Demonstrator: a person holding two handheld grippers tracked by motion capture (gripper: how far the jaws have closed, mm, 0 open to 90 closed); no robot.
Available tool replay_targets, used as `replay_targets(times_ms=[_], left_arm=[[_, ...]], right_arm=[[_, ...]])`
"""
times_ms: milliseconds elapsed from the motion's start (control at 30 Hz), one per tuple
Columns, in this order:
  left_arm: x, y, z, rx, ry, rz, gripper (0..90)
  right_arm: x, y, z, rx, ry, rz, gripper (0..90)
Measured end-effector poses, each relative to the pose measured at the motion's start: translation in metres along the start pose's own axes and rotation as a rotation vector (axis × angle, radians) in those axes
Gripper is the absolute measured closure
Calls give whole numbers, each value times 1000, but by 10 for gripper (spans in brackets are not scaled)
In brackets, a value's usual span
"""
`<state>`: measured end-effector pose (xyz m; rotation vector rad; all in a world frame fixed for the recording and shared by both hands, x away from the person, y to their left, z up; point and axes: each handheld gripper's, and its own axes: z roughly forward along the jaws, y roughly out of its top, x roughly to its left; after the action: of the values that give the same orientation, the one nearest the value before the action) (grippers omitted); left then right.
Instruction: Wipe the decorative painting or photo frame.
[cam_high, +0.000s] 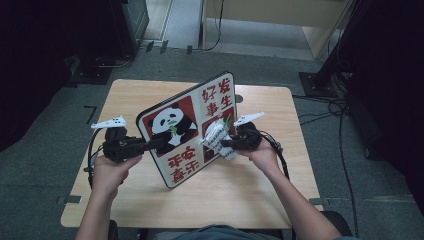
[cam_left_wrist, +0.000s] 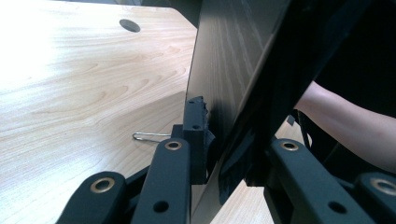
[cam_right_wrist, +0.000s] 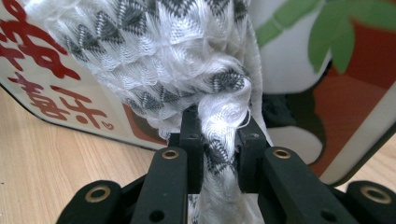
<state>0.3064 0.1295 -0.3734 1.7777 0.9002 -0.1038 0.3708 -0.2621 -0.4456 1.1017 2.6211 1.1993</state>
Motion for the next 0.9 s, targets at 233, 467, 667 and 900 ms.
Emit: replay_targets(times_ms=[233, 467, 667, 900], left_arm=[[-1, 0, 0, 1, 2, 3, 768], [-1, -1, 0, 1, 6, 1, 768], [-1, -1, 0, -1, 5, -1, 767], [-2, -1, 0, -4, 8, -6, 763]], right_arm=[[0, -10, 10, 37, -1, 12, 783], [-1, -20, 18, 74, -14, 5, 783], [0, -19, 16, 98, -12, 0, 791], [3, -14, 2, 83, 5, -11, 802]])
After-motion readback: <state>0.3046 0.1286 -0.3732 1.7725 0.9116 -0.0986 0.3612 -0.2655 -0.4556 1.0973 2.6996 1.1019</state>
